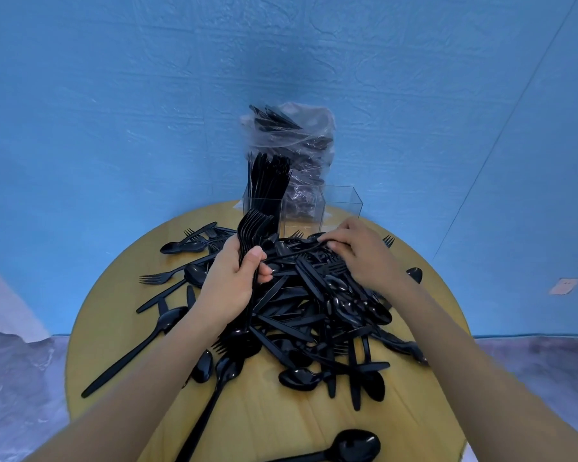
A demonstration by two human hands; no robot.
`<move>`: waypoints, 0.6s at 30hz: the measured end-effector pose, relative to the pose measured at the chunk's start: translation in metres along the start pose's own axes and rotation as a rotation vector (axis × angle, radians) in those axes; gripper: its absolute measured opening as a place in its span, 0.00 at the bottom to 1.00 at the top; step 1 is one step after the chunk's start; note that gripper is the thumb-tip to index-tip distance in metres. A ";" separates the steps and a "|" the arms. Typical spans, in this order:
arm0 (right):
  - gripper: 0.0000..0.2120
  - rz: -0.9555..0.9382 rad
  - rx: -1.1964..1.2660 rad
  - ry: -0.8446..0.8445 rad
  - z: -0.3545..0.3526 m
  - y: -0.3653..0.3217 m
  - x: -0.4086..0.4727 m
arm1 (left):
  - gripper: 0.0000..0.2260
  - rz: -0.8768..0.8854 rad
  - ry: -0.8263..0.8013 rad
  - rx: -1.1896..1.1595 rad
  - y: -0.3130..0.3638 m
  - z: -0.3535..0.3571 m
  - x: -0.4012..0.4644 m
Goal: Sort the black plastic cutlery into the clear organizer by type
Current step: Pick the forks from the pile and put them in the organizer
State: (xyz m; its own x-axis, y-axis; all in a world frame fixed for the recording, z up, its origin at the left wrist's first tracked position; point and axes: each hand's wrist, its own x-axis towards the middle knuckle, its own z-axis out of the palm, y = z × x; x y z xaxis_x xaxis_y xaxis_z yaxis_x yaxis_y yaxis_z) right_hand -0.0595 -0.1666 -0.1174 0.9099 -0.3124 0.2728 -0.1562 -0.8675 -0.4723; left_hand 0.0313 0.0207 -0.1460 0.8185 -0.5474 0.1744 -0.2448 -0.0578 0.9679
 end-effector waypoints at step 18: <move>0.13 0.049 0.736 0.214 -0.010 -0.030 -0.003 | 0.06 -0.071 -0.374 -0.300 0.036 0.029 0.000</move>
State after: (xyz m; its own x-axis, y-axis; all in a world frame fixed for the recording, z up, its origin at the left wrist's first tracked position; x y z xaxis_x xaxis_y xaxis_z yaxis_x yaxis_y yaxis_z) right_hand -0.0611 -0.1438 -0.0952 0.8025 -0.4773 0.3581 0.1698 -0.3926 -0.9039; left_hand 0.0070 -0.0059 -0.1165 0.5715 -0.8165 0.0817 0.0107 0.1069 0.9942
